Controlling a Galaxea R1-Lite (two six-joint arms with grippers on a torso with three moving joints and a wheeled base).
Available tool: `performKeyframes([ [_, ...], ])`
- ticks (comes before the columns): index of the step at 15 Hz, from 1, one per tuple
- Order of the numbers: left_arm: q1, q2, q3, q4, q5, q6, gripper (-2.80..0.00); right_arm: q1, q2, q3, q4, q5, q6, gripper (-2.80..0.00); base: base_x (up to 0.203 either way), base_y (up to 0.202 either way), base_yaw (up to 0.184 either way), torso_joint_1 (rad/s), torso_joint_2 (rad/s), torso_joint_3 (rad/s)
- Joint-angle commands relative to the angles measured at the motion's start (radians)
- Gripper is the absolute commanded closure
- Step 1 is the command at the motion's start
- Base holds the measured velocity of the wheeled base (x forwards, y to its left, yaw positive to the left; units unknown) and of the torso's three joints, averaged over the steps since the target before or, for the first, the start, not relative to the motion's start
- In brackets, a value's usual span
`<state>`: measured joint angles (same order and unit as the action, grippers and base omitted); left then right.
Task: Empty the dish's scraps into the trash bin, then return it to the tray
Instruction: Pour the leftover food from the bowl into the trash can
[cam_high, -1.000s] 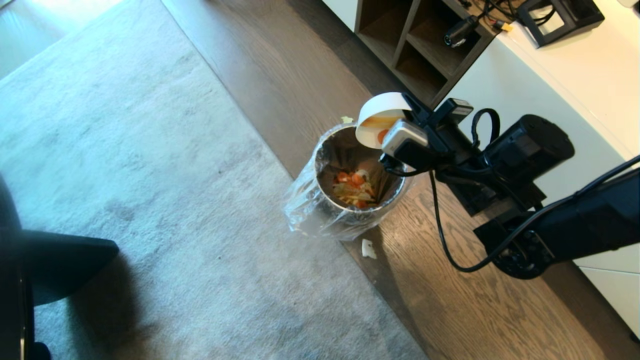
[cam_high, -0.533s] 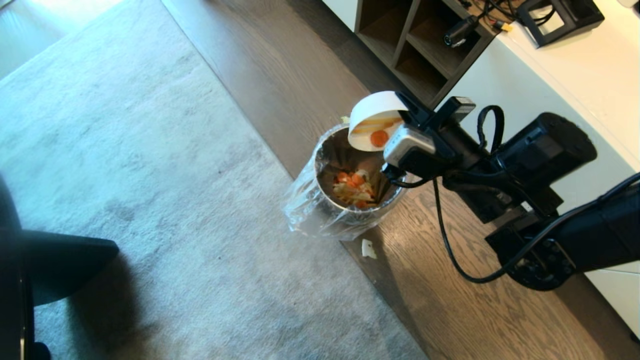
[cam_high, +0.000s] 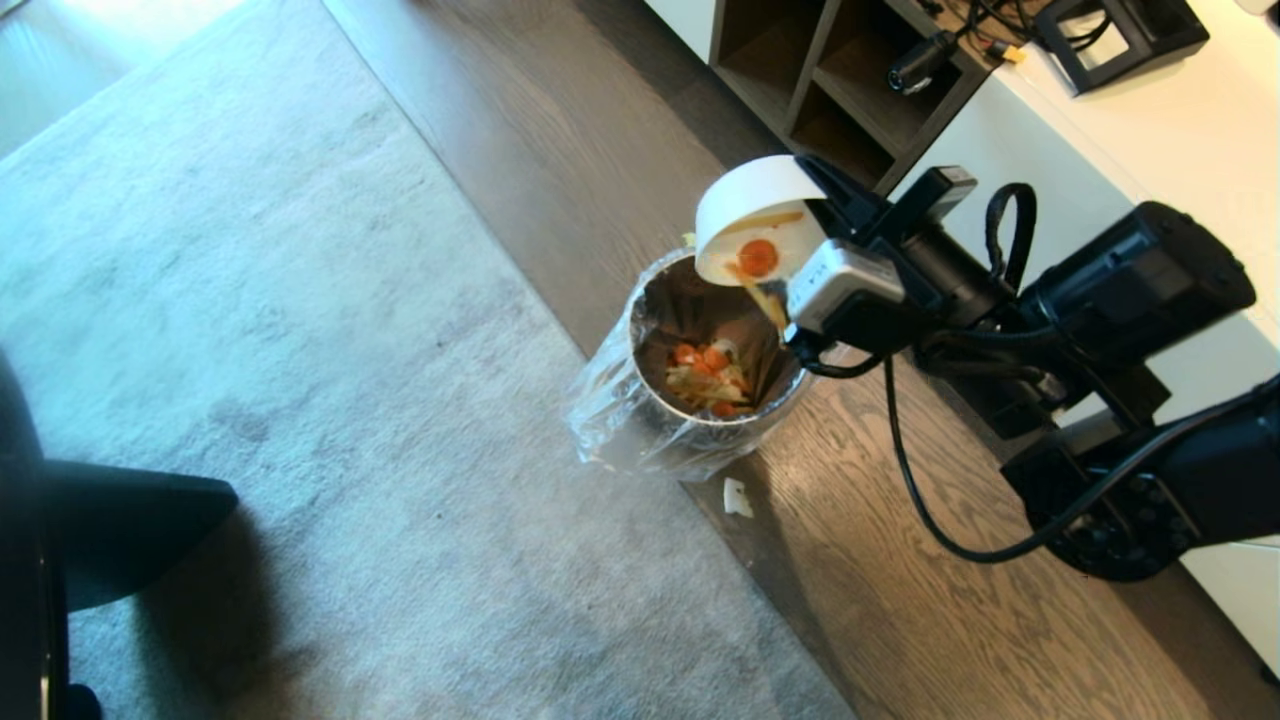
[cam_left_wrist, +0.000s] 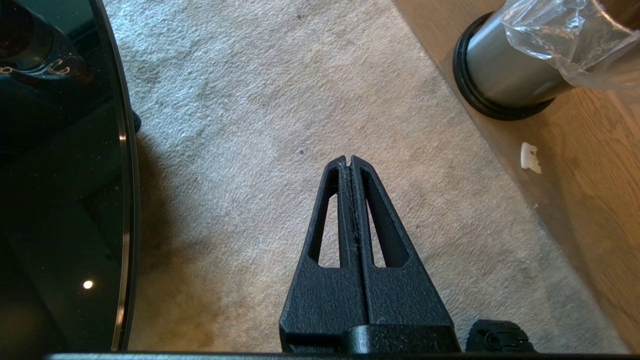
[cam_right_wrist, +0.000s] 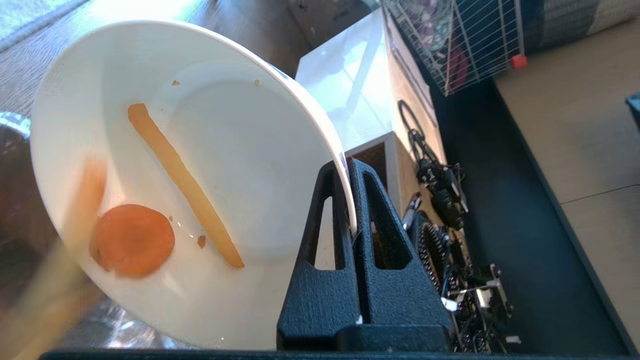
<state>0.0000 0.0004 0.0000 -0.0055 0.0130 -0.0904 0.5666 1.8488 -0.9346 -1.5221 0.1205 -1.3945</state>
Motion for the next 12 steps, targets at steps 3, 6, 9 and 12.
performKeyframes([
  [3,0.000,0.000,0.000,-0.001,0.001,0.000,0.00,0.003,-0.031,0.000,-0.046,0.039,-0.014,0.00,0.000,0.000,0.000,0.000,0.00,0.000],
  [6,0.000,0.000,0.000,-0.001,0.001,-0.002,0.00,0.006,-0.045,0.000,-0.046,0.050,-0.014,0.00,0.000,0.000,0.000,0.000,0.00,0.000],
  [9,0.000,0.000,0.000,-0.001,0.001,-0.001,0.00,0.014,-0.065,-0.008,-0.047,0.051,-0.014,0.00,0.000,0.000,0.000,0.000,0.00,0.000],
  [12,0.000,0.000,0.000,-0.001,0.001,-0.002,0.00,0.049,-0.078,-0.060,-0.046,0.056,-0.012,0.00,0.000,0.000,0.000,0.000,0.00,0.000],
])
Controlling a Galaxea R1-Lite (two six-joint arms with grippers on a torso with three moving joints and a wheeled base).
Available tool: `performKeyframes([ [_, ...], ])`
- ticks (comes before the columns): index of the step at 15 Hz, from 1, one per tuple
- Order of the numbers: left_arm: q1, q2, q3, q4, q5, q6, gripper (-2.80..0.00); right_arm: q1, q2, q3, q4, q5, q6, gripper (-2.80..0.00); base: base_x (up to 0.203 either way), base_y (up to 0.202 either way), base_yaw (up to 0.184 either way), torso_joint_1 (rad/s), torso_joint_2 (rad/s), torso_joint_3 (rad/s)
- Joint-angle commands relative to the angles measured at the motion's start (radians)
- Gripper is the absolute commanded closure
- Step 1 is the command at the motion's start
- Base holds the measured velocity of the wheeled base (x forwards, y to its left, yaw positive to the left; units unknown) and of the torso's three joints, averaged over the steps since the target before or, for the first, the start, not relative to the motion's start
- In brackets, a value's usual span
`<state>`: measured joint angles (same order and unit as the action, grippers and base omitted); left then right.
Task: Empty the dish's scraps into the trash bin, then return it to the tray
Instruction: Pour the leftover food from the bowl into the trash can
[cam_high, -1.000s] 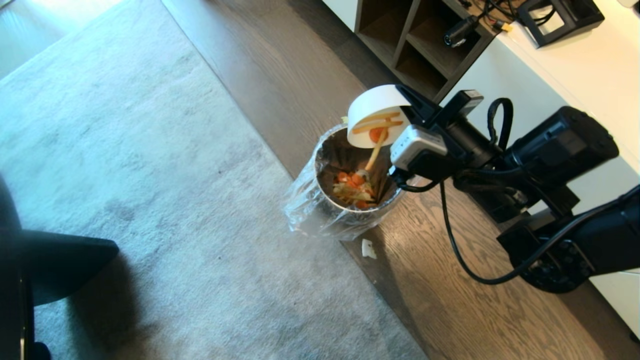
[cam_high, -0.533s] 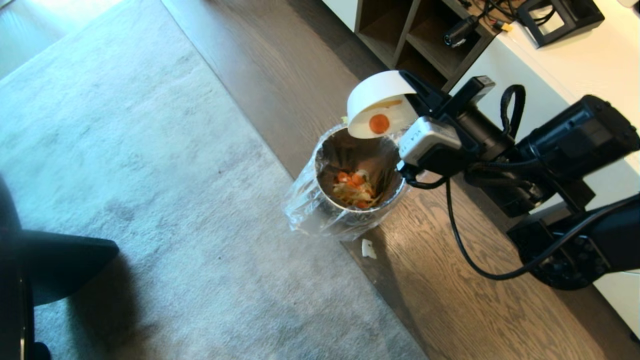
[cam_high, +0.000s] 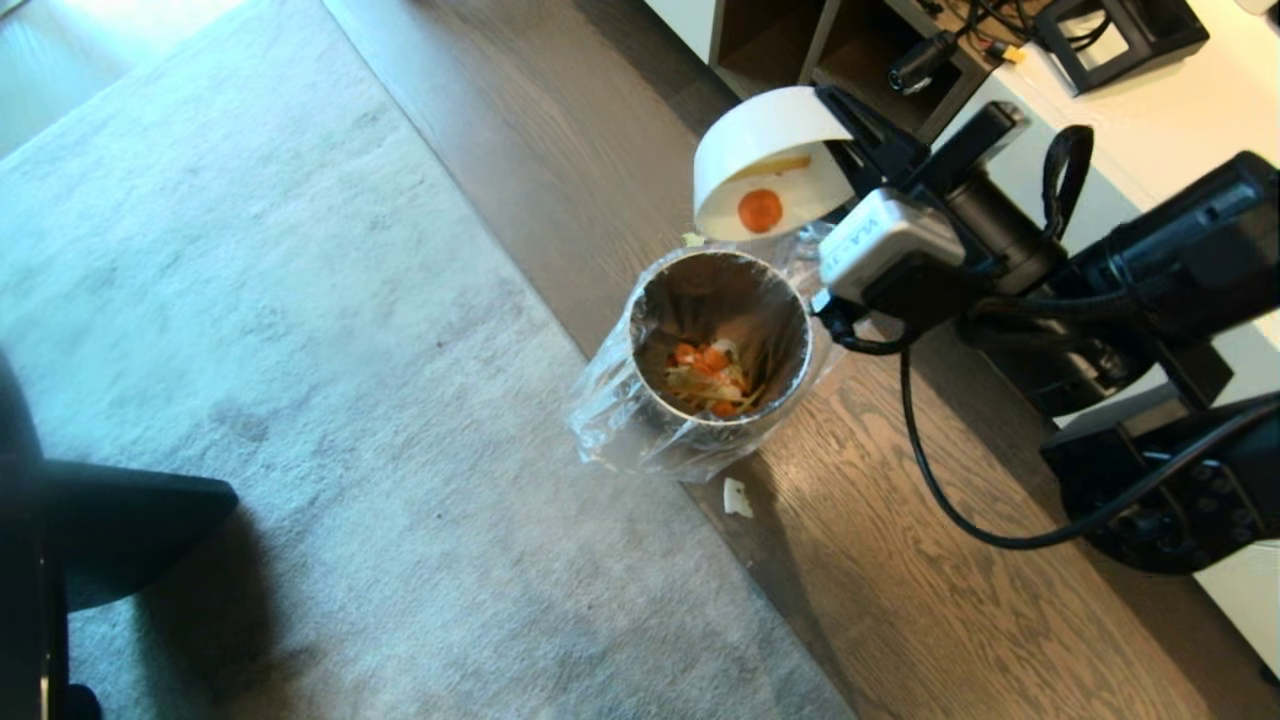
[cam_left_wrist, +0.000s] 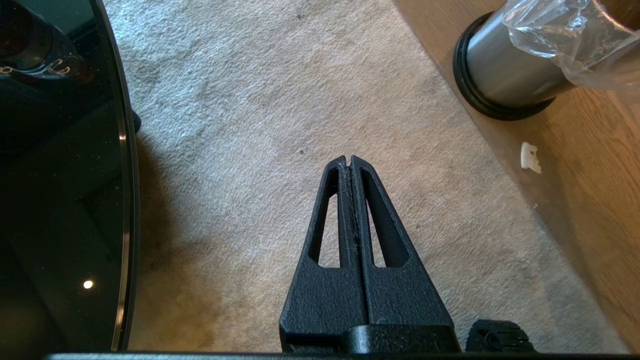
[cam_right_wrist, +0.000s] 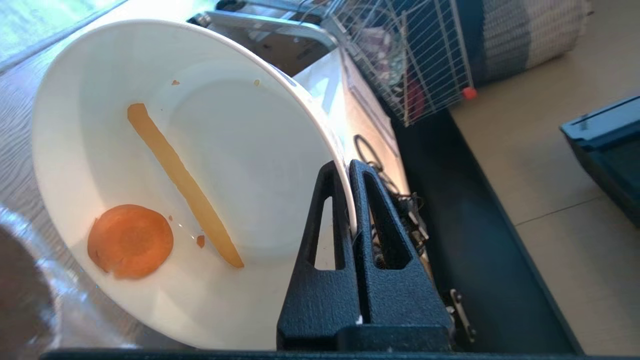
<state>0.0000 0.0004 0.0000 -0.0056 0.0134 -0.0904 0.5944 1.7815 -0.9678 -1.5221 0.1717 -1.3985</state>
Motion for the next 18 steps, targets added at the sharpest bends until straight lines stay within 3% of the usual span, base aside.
performKeyframes([
  [1,0.000,0.000,0.000,0.000,0.000,-0.002,0.00,0.033,-0.009,-0.052,-0.046,0.037,-0.008,0.00,0.000,0.000,0.000,0.000,0.00,0.000],
  [18,0.000,0.000,0.000,0.000,0.000,-0.002,0.00,0.074,-0.048,-0.127,-0.046,0.097,-0.010,0.00,0.000,0.000,0.000,0.000,0.00,0.000],
])
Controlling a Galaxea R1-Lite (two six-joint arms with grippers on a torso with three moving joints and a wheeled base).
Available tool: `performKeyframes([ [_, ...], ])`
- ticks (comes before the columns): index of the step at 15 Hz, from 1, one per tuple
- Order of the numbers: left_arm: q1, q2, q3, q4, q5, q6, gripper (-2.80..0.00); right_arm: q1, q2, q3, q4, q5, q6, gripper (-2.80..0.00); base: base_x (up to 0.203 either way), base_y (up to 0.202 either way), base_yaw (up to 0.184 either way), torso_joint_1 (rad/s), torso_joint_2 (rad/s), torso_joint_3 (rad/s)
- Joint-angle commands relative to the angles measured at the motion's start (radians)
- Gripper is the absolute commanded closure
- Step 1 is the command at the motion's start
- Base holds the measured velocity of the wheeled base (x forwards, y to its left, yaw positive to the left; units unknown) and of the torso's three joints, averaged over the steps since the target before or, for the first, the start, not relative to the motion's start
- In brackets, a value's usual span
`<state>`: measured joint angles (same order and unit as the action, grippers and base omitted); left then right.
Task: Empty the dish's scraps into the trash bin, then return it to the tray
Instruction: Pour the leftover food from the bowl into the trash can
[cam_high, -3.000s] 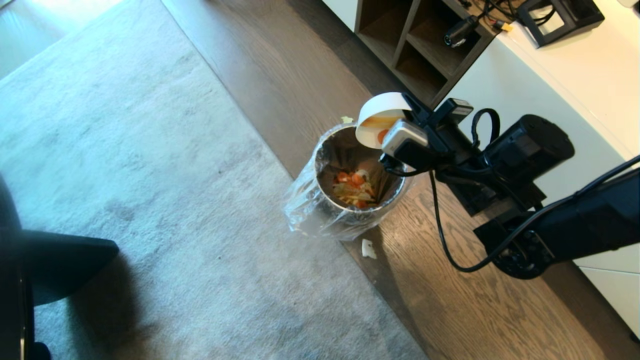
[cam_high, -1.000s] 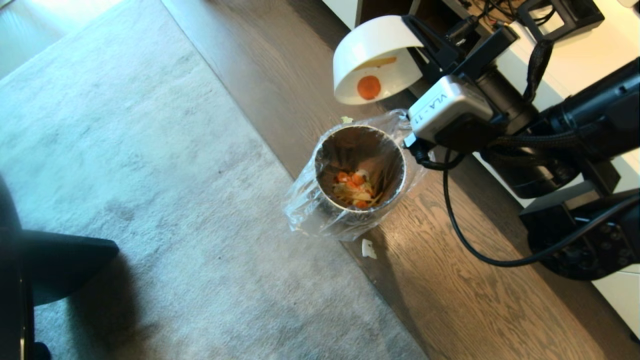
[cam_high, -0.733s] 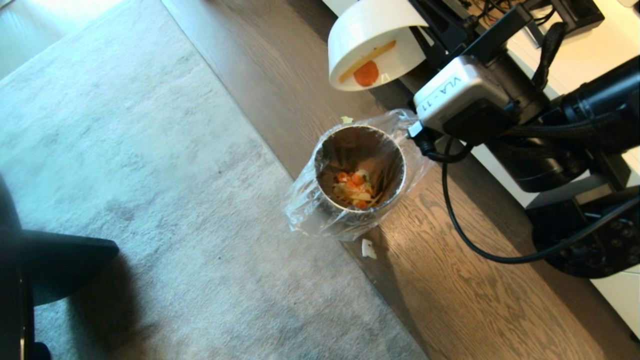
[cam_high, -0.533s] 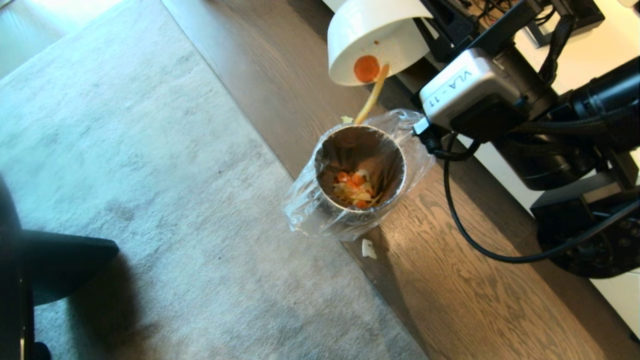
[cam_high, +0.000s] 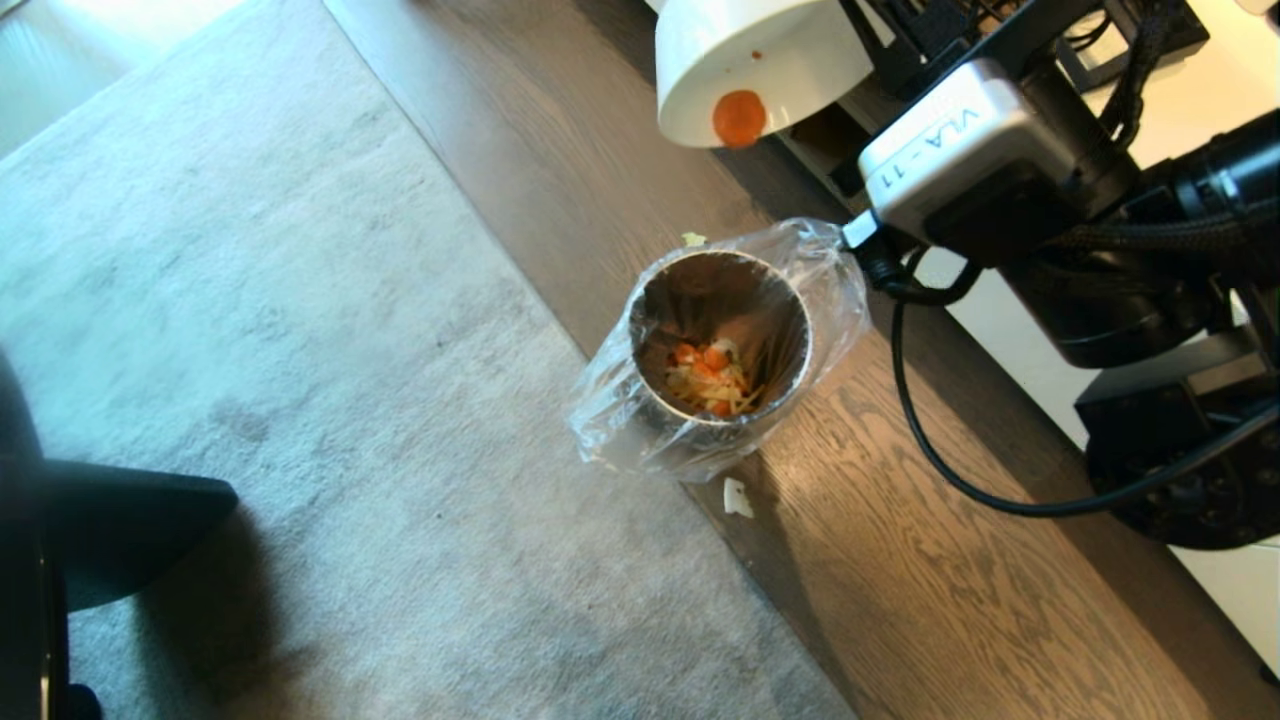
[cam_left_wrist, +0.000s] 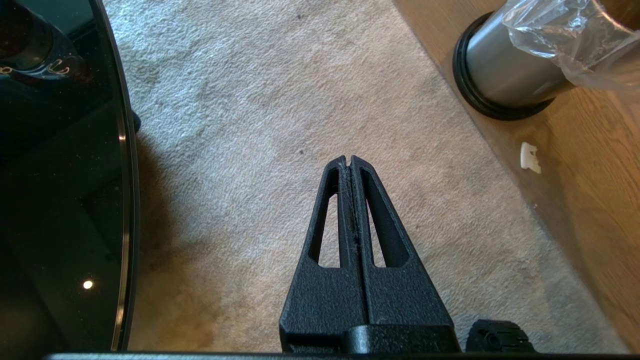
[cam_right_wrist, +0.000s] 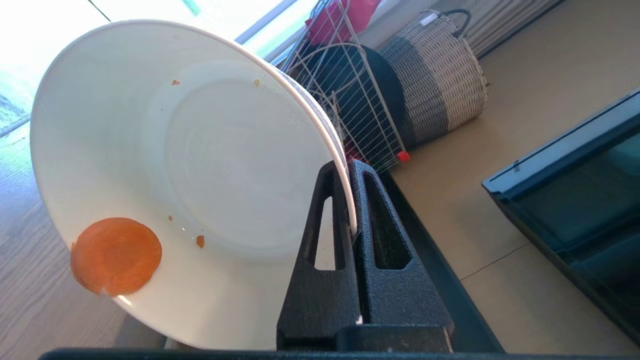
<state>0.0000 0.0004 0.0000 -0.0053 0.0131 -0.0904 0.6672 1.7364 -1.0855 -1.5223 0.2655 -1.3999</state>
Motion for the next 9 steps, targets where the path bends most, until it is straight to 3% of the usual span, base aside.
performKeyframes([
  [1,0.000,0.000,0.000,-0.001,0.001,0.000,0.00,0.002,-0.007,-0.010,-0.045,0.004,-0.008,0.00,0.000,0.000,0.000,0.000,0.00,0.000],
  [9,0.000,0.000,0.000,-0.001,0.001,0.000,0.00,0.031,-0.037,-0.014,-0.045,0.004,-0.007,0.00,0.000,0.000,0.000,0.000,0.00,0.000],
])
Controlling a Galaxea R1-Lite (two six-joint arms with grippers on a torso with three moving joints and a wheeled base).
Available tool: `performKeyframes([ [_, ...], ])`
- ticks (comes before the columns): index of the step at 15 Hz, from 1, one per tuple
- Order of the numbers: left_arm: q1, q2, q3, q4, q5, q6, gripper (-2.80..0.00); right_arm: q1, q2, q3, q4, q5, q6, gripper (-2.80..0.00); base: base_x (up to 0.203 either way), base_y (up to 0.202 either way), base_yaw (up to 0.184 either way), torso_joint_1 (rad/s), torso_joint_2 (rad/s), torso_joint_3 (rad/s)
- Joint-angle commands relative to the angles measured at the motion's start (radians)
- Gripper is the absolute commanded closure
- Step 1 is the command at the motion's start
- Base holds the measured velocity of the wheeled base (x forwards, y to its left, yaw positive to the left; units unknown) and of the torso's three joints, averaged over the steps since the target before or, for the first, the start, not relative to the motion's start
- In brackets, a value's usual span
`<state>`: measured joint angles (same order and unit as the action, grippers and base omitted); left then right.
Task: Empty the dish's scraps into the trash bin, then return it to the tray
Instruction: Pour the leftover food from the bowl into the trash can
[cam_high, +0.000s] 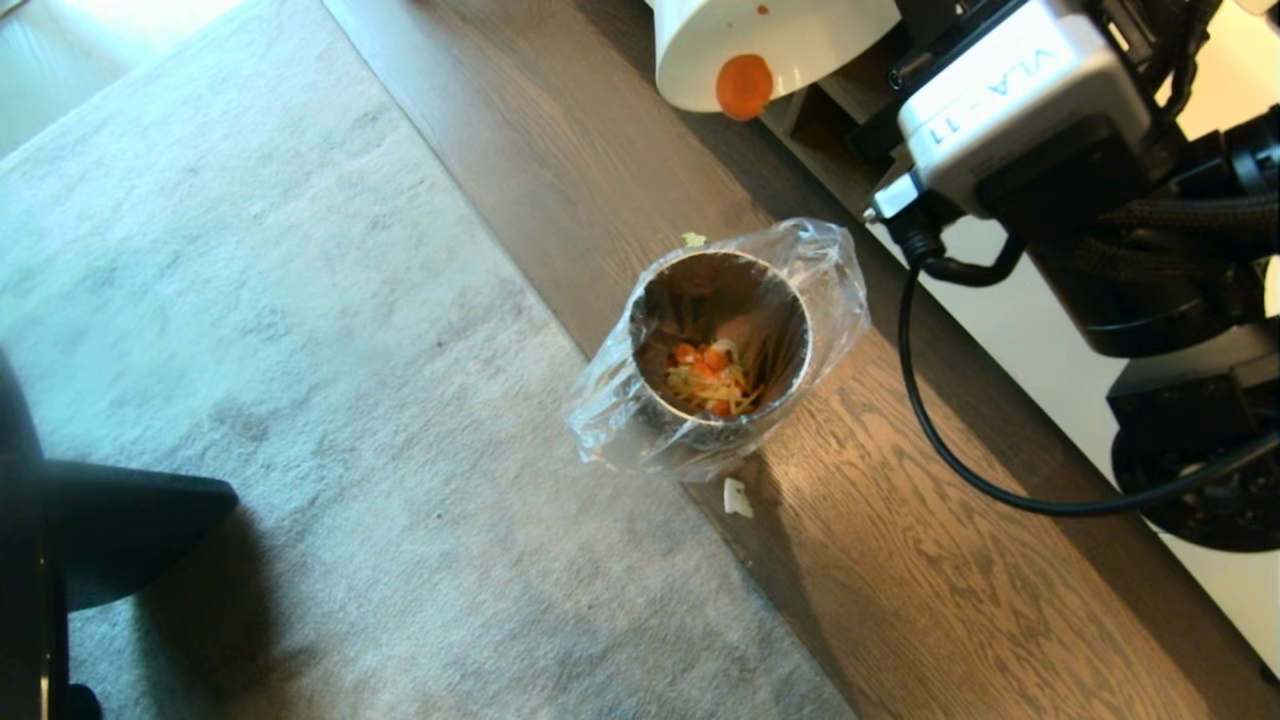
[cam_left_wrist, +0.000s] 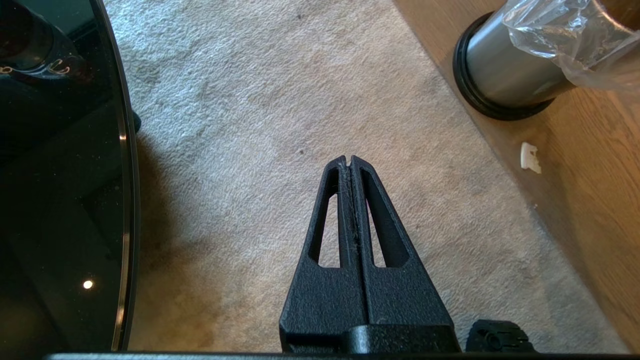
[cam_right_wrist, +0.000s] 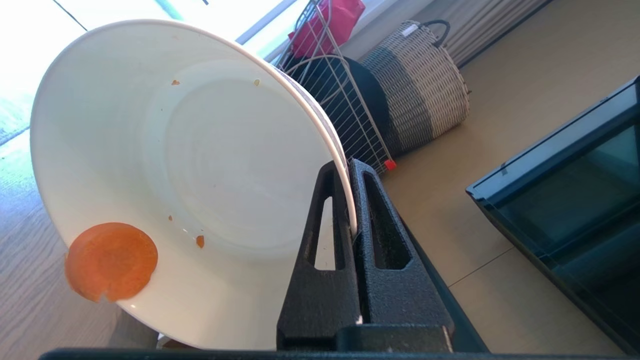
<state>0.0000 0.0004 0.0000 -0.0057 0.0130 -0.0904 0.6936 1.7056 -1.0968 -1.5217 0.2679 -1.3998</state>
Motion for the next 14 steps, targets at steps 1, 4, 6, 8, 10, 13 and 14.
performKeyframes([
  [1,0.000,0.000,0.000,0.000,0.001,-0.002,0.00,0.007,-0.010,-0.004,-0.047,0.003,-0.007,0.00,0.000,0.000,0.000,0.000,0.00,0.000],
  [4,0.000,0.000,0.000,0.000,0.001,-0.002,0.00,0.034,-0.014,-0.002,-0.046,0.020,-0.007,0.00,0.000,0.000,0.000,0.000,0.00,0.000],
  [6,0.000,0.000,0.000,0.000,0.001,-0.002,0.00,0.043,-0.014,-0.003,-0.046,0.021,-0.006,0.00,0.000,0.000,0.000,0.000,0.00,0.000],
  [8,0.000,0.000,0.000,0.000,0.001,-0.001,0.00,0.043,-0.023,-0.005,-0.046,0.021,-0.006,0.00,0.000,0.000,0.000,0.000,0.00,0.000],
  [10,0.000,0.000,0.000,0.000,0.001,-0.001,0.00,0.043,-0.027,-0.003,-0.046,0.021,-0.007,0.00,0.000,0.000,0.000,0.000,0.00,0.000],
  [13,0.000,0.000,0.000,0.000,0.001,-0.001,0.00,0.043,-0.034,-0.006,-0.046,0.021,-0.007,0.00,0.000,0.000,0.000,0.000,0.00,0.000],
  [14,0.000,0.000,0.000,0.000,0.001,-0.002,0.00,0.043,-0.036,-0.007,-0.046,0.021,-0.005,0.00,0.000,0.000,0.000,0.000,0.00,0.000],
])
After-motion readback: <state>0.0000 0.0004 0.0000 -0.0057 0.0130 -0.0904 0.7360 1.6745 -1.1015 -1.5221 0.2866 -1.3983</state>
